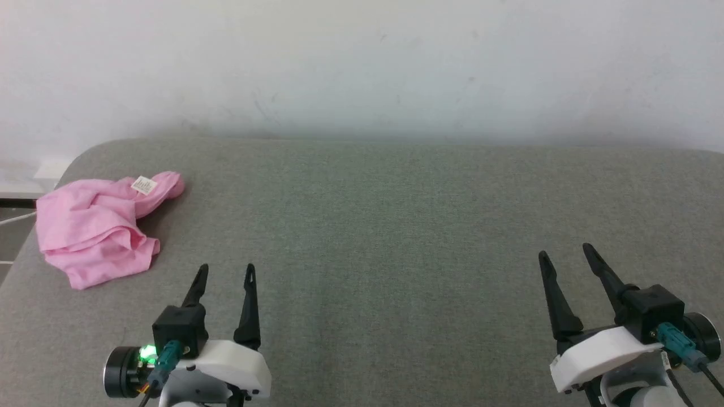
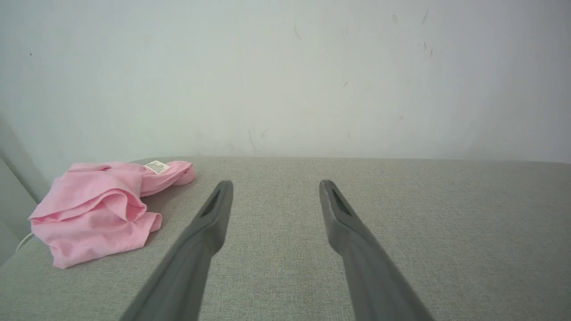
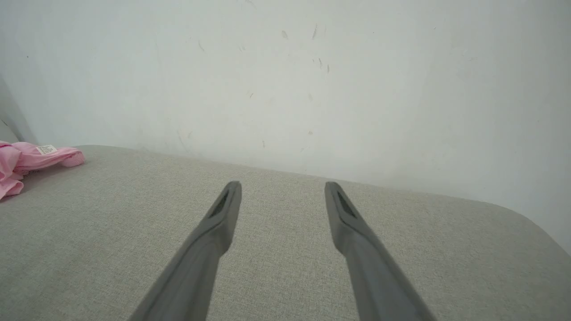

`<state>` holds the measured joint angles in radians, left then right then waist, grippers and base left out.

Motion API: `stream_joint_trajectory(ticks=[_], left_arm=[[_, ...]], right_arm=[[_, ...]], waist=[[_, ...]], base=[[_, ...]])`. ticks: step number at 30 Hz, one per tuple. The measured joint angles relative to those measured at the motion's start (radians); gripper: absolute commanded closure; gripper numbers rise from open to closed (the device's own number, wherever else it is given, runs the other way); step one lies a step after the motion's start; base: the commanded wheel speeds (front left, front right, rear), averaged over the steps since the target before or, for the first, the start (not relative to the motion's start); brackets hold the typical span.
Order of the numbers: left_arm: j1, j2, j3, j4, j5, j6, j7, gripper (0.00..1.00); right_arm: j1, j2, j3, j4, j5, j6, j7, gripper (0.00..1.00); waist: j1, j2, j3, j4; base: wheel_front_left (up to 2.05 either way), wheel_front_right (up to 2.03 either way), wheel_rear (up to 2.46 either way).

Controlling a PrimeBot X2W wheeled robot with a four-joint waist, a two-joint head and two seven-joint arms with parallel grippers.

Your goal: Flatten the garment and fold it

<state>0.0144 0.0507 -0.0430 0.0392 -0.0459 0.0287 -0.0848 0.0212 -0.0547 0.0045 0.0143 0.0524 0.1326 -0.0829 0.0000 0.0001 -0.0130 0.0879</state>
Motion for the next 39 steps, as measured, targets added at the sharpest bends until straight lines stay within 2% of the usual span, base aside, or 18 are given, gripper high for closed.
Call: stream_joint_trajectory(ticks=[39], left_arm=[[0.012, 0.0, -0.038, 0.01, -0.028, 0.016, -0.076, 0.0]], right_arm=[[0.004, 0.0, 0.04, 0.045, -0.006, 0.0, -0.079, 0.0]], waist=[[0.0, 0.0, -0.012, 0.262]], base=[[0.0, 0.0, 0.0]])
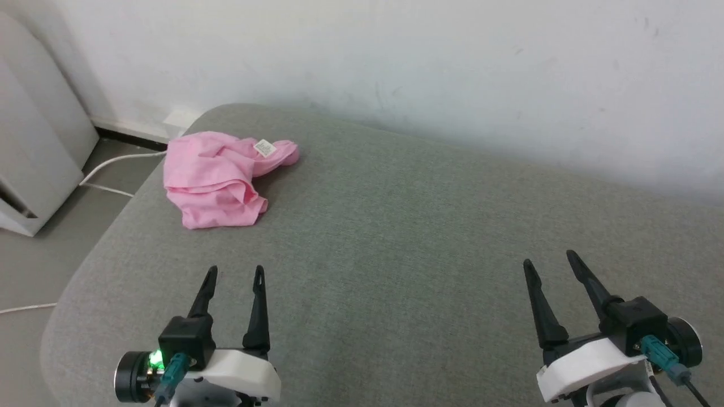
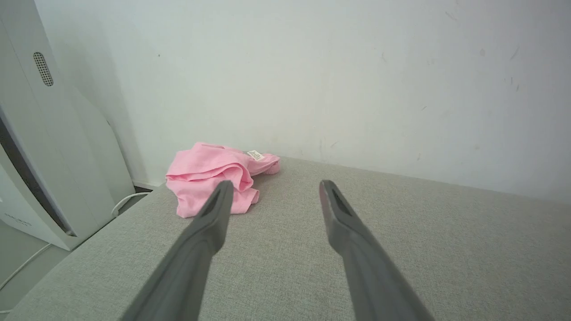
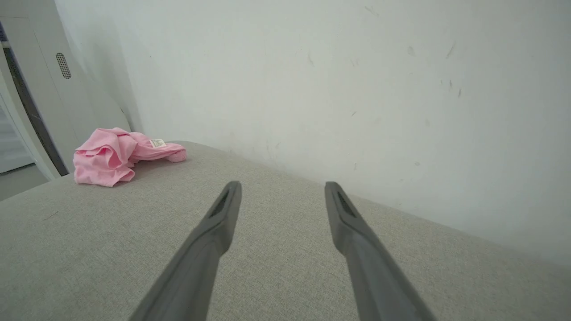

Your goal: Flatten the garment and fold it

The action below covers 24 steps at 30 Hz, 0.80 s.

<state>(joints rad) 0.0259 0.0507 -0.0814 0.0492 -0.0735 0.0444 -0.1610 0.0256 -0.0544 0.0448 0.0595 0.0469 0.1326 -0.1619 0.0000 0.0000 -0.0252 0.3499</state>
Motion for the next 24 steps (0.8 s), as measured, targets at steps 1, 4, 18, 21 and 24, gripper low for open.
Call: stream_joint_trajectory(ticks=[1, 4, 18, 21, 24], left_arm=[[0.001, 0.0, -0.002, 0.0, -0.002, 0.001, -0.003, 0.0], [0.008, 0.0, -0.005, 0.001, -0.005, 0.001, -0.009, 0.0], [0.008, 0.0, -0.016, 0.011, -0.016, 0.002, -0.035, 0.0], [0.008, 0.0, -0.019, 0.013, -0.017, 0.005, -0.044, 0.0], [0.008, 0.0, -0.024, 0.016, -0.024, 0.008, -0.051, 0.0]], right_arm=[[0.0, 0.0, 0.001, 0.002, 0.0, 0.0, -0.001, 0.0], [0.0, 0.0, 0.008, 0.009, 0.001, 0.0, -0.008, 0.0], [0.0, 0.0, 0.021, 0.039, 0.016, 0.0, -0.035, 0.0], [0.0, 0.0, 0.023, 0.044, 0.016, 0.0, -0.043, 0.0], [0.0, 0.0, 0.027, 0.048, 0.022, 0.0, -0.047, 0.0]], waist=[[0.0, 0.0, 0.0, 0.007], [0.0, 0.0, 0.0, 0.027], [0.0001, 0.0, 0.003, 0.106], [0.0, 0.0, 0.002, 0.12], [0.0, 0.0, 0.002, 0.134]], base=[[0.0, 0.0, 0.0], [0.0, 0.0, 0.0], [0.0, 0.0, 0.0], [0.0, 0.0, 0.0], [0.0, 0.0, 0.0]])
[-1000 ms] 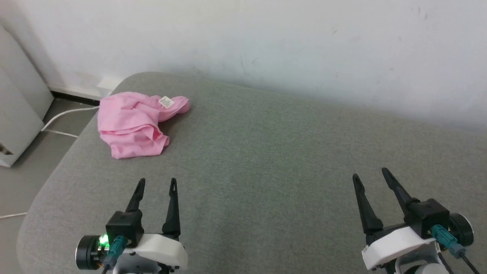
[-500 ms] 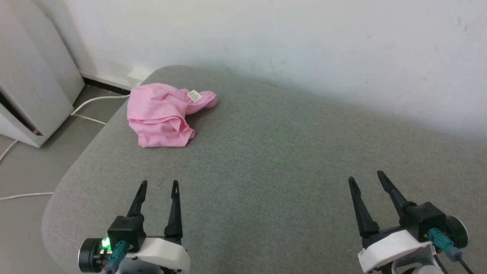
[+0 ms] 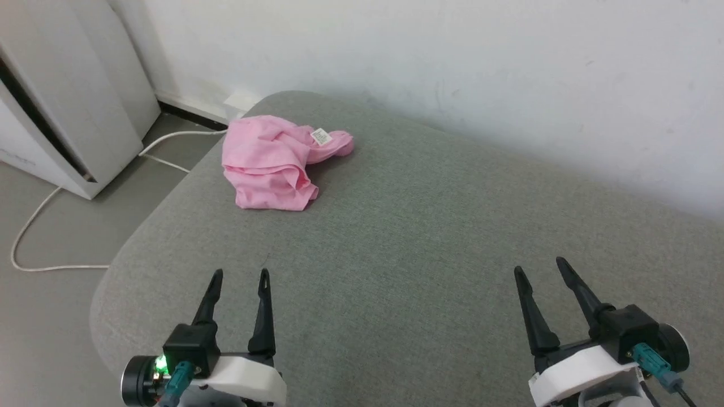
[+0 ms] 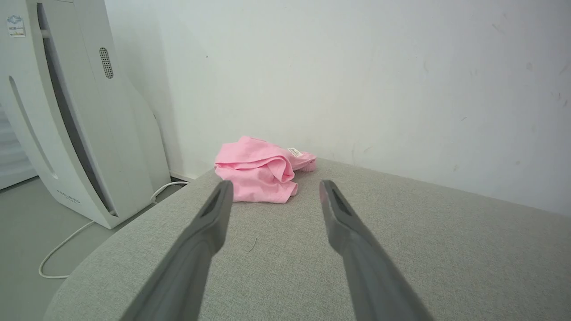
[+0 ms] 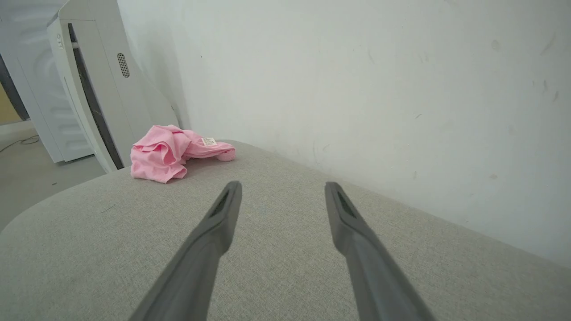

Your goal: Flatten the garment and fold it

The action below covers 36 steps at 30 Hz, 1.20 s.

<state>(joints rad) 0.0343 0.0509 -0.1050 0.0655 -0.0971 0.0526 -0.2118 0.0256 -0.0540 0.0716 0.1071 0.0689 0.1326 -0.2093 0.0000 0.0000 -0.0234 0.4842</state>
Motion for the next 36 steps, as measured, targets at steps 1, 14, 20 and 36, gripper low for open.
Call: stream_joint_trajectory(ticks=[1, 14, 20, 36], left_arm=[[0.0, 0.0, -0.001, 0.0, 0.0, 0.001, -0.001, 0.0], [0.005, 0.0, -0.018, 0.001, -0.008, 0.006, -0.028, 0.0], [0.005, 0.0, -0.028, 0.001, -0.011, 0.011, -0.041, 0.0], [-0.002, 0.0, -0.034, 0.013, -0.034, 0.005, -0.045, 0.0]], right_arm=[[0.0, 0.0, 0.001, 0.001, 0.002, 0.0, -0.004, 0.0], [0.0, 0.0, 0.017, 0.017, 0.019, 0.0, -0.03, 0.0], [0.0, 0.001, 0.024, 0.028, 0.019, 0.0, -0.041, 0.0], [0.0, 0.001, 0.013, 0.02, -0.002, 0.0, -0.048, 0.0]], waist=[[0.0, 0.0, 0.0, 0.005], [0.0, 0.0, 0.001, 0.069], [0.0, 0.0, 0.008, 0.095], [0.0, 0.0, 0.043, 0.083]], base=[[0.0, 0.0, 0.0], [0.0, 0.0, 0.0], [0.0, 0.0, 0.0], [0.0, 0.0, 0.0]])
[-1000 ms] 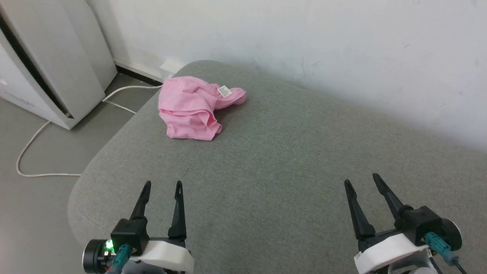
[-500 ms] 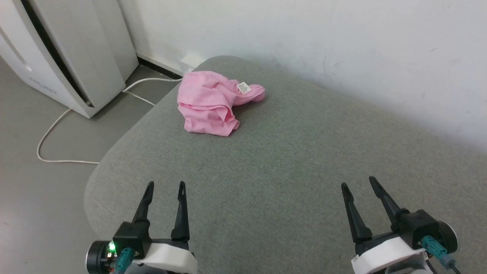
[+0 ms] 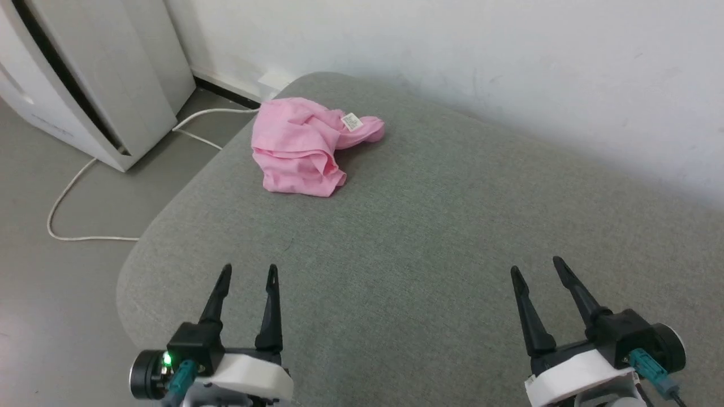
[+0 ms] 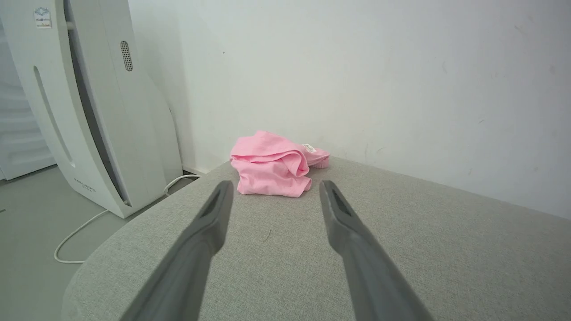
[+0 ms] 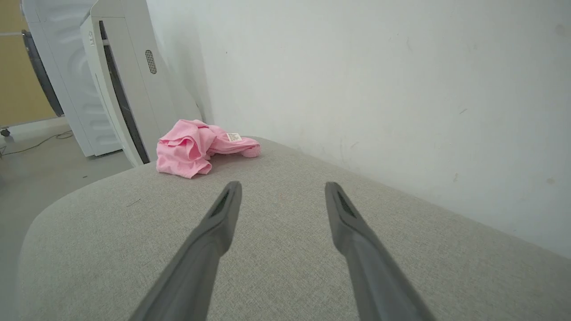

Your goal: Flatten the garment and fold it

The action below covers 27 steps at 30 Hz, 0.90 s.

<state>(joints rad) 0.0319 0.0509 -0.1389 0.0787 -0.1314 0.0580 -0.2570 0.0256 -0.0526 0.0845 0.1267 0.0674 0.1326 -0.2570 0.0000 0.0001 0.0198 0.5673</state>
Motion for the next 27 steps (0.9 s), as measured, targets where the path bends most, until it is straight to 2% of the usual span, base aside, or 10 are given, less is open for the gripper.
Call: stream_joint_trajectory(ticks=[5, 12, 18, 20, 21, 27], left_arm=[[-0.096, 0.022, 0.021, 0.085, -0.002, -0.038, 0.0, 0.0], [-0.371, 0.123, 0.053, 0.233, -0.016, -0.095, 0.097, 0.0], [-0.606, 0.224, 0.041, 0.364, -0.035, -0.156, 0.273, 0.0], [-0.676, 0.269, 0.013, 0.415, -0.036, -0.173, 0.356, 0.0], [-0.742, 0.307, -0.009, 0.461, -0.052, -0.181, 0.436, 0.0], [-0.909, 0.423, -0.112, 0.579, -0.177, -0.182, 0.609, 0.0]], right_arm=[[-0.002, 0.0, 0.018, -0.028, -0.042, 0.0, 0.0, 0.0], [-0.038, 0.001, 0.042, -0.129, -0.113, 0.0, 0.026, 0.0], [-0.077, -0.012, 0.07, -0.233, -0.146, 0.0, 0.074, 0.0], [-0.086, -0.012, 0.081, -0.258, -0.147, 0.0, 0.097, 0.0], [-0.094, -0.016, 0.092, -0.281, -0.151, 0.0, 0.113, 0.0], [-0.122, -0.017, 0.111, -0.333, -0.156, 0.0, 0.124, 0.0]], waist=[[0.0, 0.0, 0.041, -0.021], [0.0001, 0.0, 0.13, -0.068], [0.0002, 0.0, 0.226, -0.124], [0.0003, -0.0001, 0.258, -0.146], [0.0002, -0.0001, 0.29, -0.168], [0.0002, 0.0, 0.375, -0.25]], base=[[0.0, 0.0, 0.0], [0.0, 0.0, 0.0], [0.0, 0.0, 0.0], [0.0, 0.0, 0.0], [0.0, 0.0, 0.0], [0.0, 0.0, 0.0]])
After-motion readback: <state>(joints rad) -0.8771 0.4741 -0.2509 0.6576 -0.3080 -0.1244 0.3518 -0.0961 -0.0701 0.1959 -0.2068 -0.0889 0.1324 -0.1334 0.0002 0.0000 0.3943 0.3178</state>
